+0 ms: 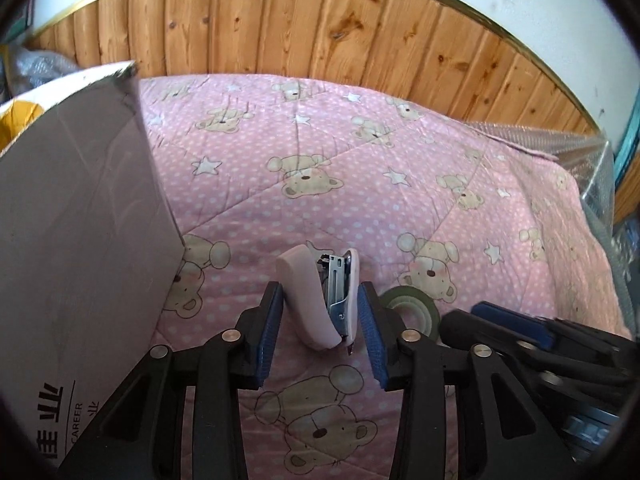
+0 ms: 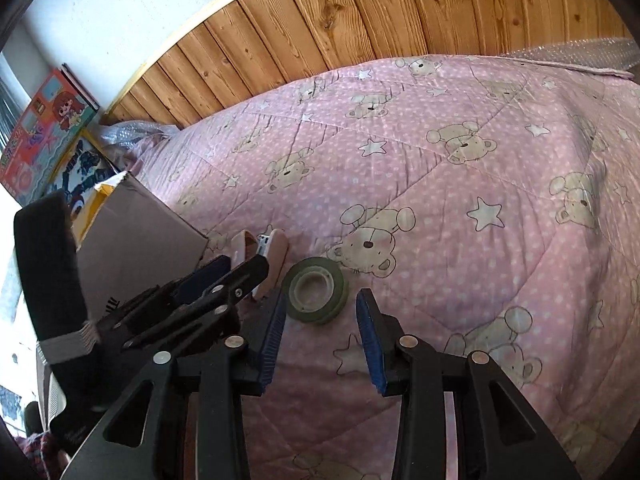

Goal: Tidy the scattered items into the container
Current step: 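Grasp the pink stapler with the left tool while the right tool grasps the green tape roll, then lift the stapler and tape roll and carry both over the white box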

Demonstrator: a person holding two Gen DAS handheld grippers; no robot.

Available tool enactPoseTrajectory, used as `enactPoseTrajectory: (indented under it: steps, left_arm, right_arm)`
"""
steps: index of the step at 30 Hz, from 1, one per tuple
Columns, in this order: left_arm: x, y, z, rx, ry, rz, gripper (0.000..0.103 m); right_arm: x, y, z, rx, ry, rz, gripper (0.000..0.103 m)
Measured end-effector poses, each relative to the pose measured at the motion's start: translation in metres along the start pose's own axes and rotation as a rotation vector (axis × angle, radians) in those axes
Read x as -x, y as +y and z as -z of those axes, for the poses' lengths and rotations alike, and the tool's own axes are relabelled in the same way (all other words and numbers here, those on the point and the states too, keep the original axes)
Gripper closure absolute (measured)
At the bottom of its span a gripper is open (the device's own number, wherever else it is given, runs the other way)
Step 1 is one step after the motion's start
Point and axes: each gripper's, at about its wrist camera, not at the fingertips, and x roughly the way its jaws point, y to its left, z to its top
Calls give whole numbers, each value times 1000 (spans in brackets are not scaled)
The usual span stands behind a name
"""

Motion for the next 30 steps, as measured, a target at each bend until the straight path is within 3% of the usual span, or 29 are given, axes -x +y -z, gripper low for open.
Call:
enactPoseTrajectory:
  steps: [5, 9, 11, 13, 15, 17, 30]
  left_arm:
    - [-4, 24, -1, 110, 46, 69, 45]
    - [-11, 13, 2, 79, 73, 95, 45]
    - [-13, 3, 1, 29, 78, 63, 42]
    - [-16, -5, 0, -11, 86, 32, 43]
    - [-18, -9, -1, -29, 84, 6, 45]
    - [-19, -10, -3, -32, 77, -20, 61]
    - [9, -2, 7, -29, 68, -33, 64]
  right_arm:
    - [-36, 8, -9, 152, 89, 42, 67]
    - [-43, 20, -8, 269, 87, 117, 72]
    - [-41, 20, -5, 290, 74, 141, 79]
    - [-36, 15, -4, 274, 74, 152, 86]
    - [-29, 8, -1, 240, 81, 151, 87]
    - [-24, 1, 3, 222, 87, 144, 87]
    - [3, -24, 18, 62, 56, 29, 87]
